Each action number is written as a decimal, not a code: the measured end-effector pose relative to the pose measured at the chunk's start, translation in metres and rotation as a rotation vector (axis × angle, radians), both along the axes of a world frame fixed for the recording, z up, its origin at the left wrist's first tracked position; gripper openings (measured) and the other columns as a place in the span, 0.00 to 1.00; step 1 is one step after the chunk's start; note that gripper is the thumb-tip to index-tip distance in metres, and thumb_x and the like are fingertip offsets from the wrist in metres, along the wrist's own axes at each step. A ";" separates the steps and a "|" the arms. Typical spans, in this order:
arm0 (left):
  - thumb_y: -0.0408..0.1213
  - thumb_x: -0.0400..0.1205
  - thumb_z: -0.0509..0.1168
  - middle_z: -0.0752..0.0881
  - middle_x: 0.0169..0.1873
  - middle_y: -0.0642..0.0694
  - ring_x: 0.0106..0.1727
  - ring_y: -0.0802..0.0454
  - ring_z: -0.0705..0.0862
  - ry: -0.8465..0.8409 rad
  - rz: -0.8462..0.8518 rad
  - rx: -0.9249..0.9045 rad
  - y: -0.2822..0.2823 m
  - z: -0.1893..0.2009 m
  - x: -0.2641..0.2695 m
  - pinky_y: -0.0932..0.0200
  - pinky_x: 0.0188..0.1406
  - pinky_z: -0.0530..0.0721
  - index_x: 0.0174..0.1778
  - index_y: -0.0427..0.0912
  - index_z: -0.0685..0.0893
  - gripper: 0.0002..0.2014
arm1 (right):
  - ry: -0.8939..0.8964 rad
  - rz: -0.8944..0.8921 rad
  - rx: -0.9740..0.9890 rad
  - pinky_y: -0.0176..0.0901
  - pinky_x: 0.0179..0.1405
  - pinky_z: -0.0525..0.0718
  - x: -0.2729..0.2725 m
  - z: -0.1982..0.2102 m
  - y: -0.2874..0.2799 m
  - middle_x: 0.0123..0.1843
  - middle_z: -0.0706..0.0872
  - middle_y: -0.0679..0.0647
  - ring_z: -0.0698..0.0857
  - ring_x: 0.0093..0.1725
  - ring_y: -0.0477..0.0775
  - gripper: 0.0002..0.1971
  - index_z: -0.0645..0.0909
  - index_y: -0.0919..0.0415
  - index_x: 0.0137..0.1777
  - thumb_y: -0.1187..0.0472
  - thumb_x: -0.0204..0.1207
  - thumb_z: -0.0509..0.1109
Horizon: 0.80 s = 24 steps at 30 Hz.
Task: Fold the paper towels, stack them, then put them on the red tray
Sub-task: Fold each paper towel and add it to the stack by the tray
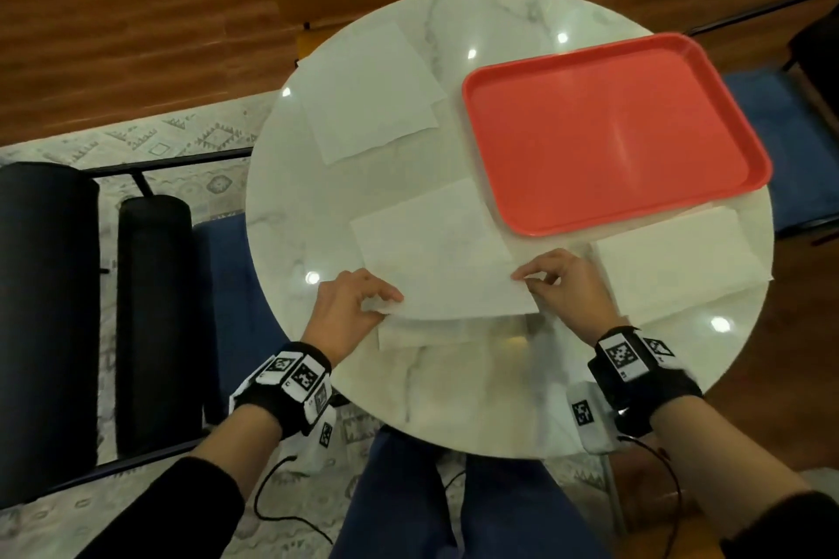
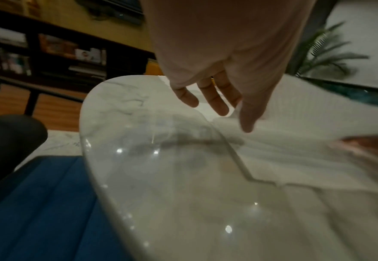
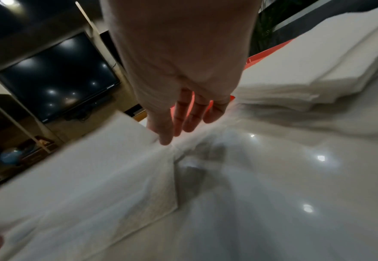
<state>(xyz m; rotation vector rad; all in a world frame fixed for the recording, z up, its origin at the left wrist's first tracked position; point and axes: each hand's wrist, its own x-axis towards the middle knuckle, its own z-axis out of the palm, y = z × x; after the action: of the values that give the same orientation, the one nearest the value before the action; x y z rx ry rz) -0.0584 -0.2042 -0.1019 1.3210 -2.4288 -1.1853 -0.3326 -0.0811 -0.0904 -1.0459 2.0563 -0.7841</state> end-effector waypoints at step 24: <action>0.60 0.77 0.24 0.31 0.81 0.55 0.83 0.57 0.37 -0.546 -0.344 -0.186 0.035 -0.033 -0.038 0.29 0.76 0.40 0.81 0.51 0.31 0.35 | 0.480 0.427 0.410 0.61 0.81 0.38 0.048 -0.033 0.011 0.85 0.34 0.47 0.37 0.84 0.46 0.30 0.33 0.52 0.83 0.48 0.87 0.42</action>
<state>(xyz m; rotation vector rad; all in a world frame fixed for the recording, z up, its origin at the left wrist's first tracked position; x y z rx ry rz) -0.0959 -0.1695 -0.1347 1.3418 -3.1621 -0.6826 -0.2847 -0.0702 -0.1237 -1.4510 2.1270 0.1194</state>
